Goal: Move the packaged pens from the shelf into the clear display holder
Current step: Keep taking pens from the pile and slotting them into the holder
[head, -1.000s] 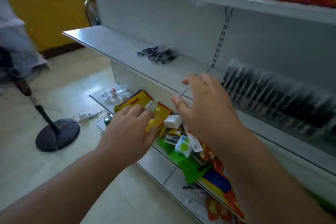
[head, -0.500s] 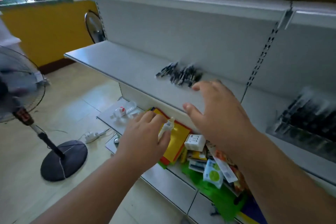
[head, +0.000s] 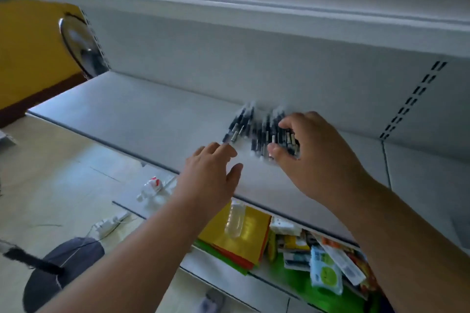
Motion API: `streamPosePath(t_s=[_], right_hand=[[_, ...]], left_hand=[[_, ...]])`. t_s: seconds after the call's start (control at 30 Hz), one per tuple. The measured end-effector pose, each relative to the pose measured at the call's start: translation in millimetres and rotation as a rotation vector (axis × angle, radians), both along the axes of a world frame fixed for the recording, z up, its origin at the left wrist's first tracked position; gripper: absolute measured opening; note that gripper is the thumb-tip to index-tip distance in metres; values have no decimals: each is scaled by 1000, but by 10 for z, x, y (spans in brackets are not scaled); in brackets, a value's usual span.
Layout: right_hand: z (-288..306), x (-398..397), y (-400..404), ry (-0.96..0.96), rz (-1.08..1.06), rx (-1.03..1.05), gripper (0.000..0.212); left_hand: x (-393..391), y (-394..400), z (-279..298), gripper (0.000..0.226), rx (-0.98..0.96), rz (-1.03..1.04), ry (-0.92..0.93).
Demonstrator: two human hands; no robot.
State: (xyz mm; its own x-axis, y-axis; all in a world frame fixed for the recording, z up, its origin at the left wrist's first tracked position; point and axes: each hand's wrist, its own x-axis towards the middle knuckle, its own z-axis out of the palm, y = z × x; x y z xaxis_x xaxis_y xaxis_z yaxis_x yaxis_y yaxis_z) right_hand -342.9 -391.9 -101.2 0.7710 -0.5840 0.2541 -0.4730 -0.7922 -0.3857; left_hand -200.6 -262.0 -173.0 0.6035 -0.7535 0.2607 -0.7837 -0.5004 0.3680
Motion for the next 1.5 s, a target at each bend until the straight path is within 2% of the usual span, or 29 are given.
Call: streamPosePath(t_s=[0.23, 0.53, 0.7, 0.8, 0.93, 1.1, 1.3, 1.5], right_hand=[[-130, 557, 97, 5, -216, -12, 41], [-227, 909, 184, 46, -392, 23, 42], [-263, 956, 191, 28, -428, 42, 41], [-279, 1004, 177, 11, -441, 38, 41], [-292, 1068, 175, 3, -442, 33, 39], [-305, 1078, 174, 1, -444, 22, 37], [-351, 1075, 183, 13, -458, 64, 38], [-349, 1062, 167, 21, -455, 66, 38]], left_hand=[[968, -395, -116, 48, 91, -170, -12], [1474, -635, -151, 62, 181, -393, 49], [1581, -671, -105, 52, 224, -502, 21], [1633, -681, -93, 47, 228, -497, 58], [1649, -829, -76, 43, 221, -361, 148], [1606, -966, -73, 41, 257, -321, 68], [1608, -1026, -28, 22, 341, -302, -8], [1666, -1006, -10, 26, 379, -338, -28]])
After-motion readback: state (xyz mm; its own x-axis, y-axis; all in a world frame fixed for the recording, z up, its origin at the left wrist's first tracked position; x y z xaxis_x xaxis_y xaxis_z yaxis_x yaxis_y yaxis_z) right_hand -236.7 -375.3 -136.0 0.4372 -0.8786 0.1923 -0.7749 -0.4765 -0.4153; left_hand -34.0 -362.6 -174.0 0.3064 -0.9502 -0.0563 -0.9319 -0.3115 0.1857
